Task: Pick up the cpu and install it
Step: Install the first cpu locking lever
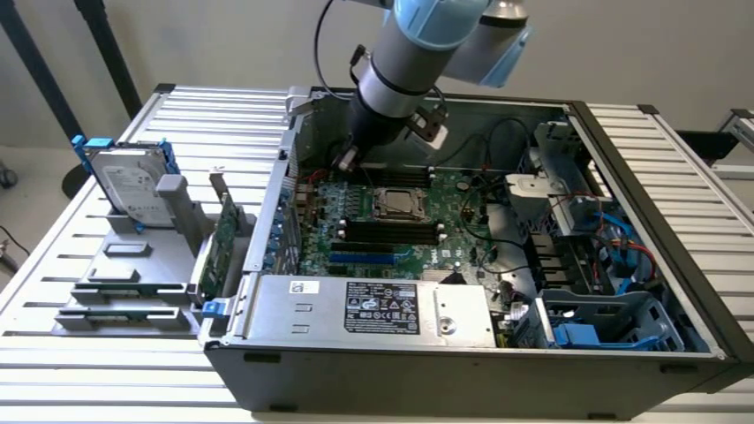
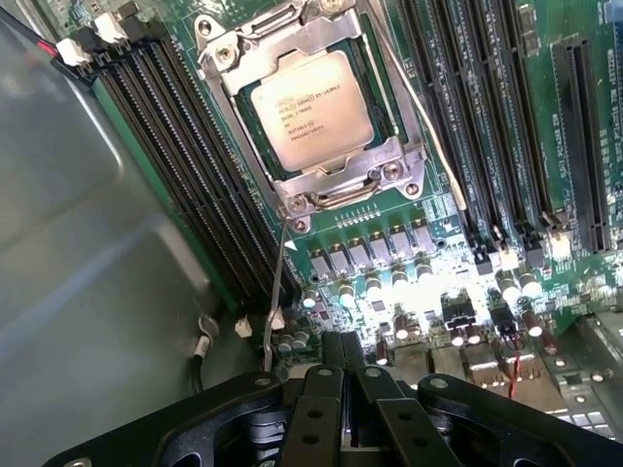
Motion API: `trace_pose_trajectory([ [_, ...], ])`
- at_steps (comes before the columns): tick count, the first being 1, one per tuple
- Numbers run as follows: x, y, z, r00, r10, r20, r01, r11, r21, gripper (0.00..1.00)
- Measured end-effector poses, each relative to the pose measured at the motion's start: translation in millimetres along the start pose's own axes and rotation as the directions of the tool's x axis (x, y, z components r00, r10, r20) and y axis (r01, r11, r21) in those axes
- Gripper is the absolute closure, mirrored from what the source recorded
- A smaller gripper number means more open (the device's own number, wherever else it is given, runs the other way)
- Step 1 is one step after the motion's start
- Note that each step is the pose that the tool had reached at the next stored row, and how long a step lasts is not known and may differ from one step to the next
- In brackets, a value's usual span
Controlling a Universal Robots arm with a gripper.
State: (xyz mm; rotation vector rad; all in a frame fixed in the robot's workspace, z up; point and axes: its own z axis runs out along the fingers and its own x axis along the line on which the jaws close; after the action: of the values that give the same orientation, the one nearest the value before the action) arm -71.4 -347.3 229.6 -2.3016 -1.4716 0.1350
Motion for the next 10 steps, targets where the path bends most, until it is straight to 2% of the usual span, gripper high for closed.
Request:
trace_pose_trajectory([
  [10,-1.5,-5.5,-2.2,0.9965,0.073,-0.041,-0.073,0.9973,-0.0051,0.89],
])
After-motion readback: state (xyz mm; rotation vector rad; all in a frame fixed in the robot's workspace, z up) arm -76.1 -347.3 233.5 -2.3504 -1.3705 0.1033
